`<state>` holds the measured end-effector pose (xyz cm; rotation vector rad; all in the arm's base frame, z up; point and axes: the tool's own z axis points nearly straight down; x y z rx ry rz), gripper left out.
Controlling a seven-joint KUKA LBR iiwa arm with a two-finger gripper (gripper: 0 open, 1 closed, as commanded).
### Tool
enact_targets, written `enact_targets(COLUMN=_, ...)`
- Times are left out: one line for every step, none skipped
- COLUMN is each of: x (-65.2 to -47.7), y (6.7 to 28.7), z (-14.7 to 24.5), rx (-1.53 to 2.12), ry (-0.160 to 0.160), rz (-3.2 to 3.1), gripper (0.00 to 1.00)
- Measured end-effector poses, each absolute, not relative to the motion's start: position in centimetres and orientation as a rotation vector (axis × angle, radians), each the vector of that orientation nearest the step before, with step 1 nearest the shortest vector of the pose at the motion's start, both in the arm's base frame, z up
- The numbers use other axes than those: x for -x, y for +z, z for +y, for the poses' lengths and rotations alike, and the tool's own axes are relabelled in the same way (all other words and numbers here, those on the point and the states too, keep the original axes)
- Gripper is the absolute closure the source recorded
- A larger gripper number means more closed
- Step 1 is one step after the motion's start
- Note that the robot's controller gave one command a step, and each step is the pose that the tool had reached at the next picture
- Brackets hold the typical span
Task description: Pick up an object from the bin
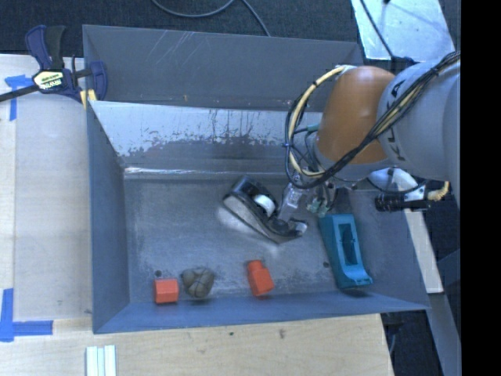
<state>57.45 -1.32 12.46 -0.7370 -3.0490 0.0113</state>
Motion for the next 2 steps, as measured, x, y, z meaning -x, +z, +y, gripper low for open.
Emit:
enact_targets(x=-57.4, y=13.6, z=-1.3, rx=0.735, ry=0.012, rz=-3.047, gripper=1.0)
enact_targets(x=-57.4, y=15.1, z=-1.3, rx=0.735, ry=0.012, rz=-3.046, gripper=1.0)
